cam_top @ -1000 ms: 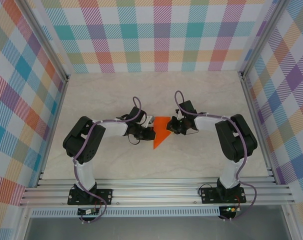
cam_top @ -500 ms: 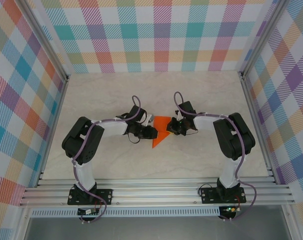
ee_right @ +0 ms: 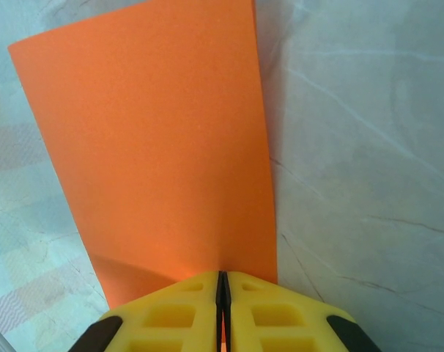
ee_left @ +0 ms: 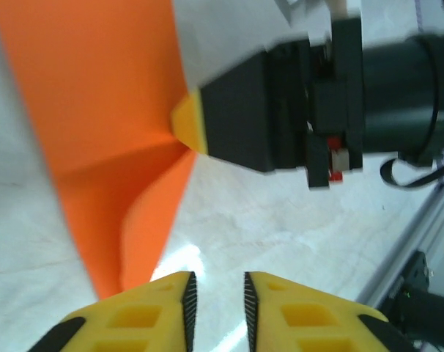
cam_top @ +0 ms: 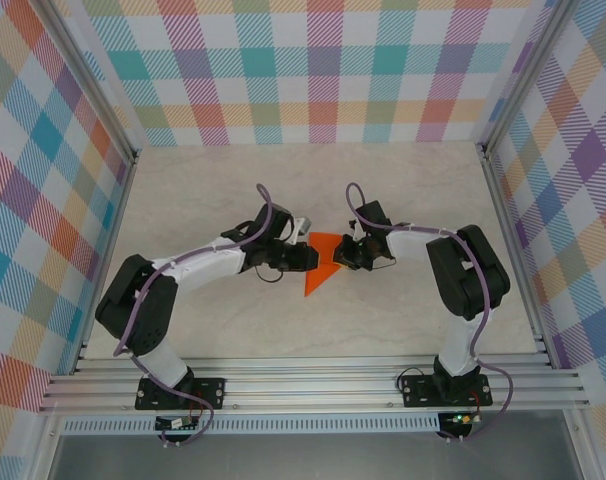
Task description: Fold a paper plane with a square sheet of paper (pick it up from the middle)
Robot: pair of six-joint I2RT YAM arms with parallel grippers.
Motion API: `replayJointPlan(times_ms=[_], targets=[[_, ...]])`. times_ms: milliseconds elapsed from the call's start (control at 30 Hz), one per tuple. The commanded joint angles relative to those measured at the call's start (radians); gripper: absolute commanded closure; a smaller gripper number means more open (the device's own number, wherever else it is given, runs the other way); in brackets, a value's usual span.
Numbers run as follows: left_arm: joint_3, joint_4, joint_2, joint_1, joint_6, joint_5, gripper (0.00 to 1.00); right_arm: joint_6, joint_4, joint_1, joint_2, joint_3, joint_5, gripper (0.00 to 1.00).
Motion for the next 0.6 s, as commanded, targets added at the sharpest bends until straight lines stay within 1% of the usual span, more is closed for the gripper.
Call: replayJointPlan(times_ms=[0,167,267,333,500,567], targets=[[-0.004,0.014,0.057,-0.027,-0.025,0.04,0.79,-0.021,-0.049,0.001,0.021,0.02,0.009,0.89],[-0.01,0.018,0.124,-0.027,-0.019,0.02,0.8,-0.028,-0.063,0.001,0.025,0.037,0.007,0.89],[-0.01,-0.01,0.152,-0.026,-0.001,-0.054,0.81,-0.038,-0.073,0.001,0.015,0.048,0.006,0.87],[-0.014,-0.012,0.169,-0.024,0.002,-0.081,0.82,-0.054,-0.091,0.001,-0.003,0.062,0.008,0.86],[-0.037,0.02,0.193,-0.023,-0.002,-0.093,0.86,-0.074,-0.108,0.0,-0.081,0.062,0.007,0.82],[-0.046,0.034,0.203,-0.021,-0.004,-0.086,0.87,-0.075,-0.084,0.0,-0.111,0.04,-0.033,0.82]])
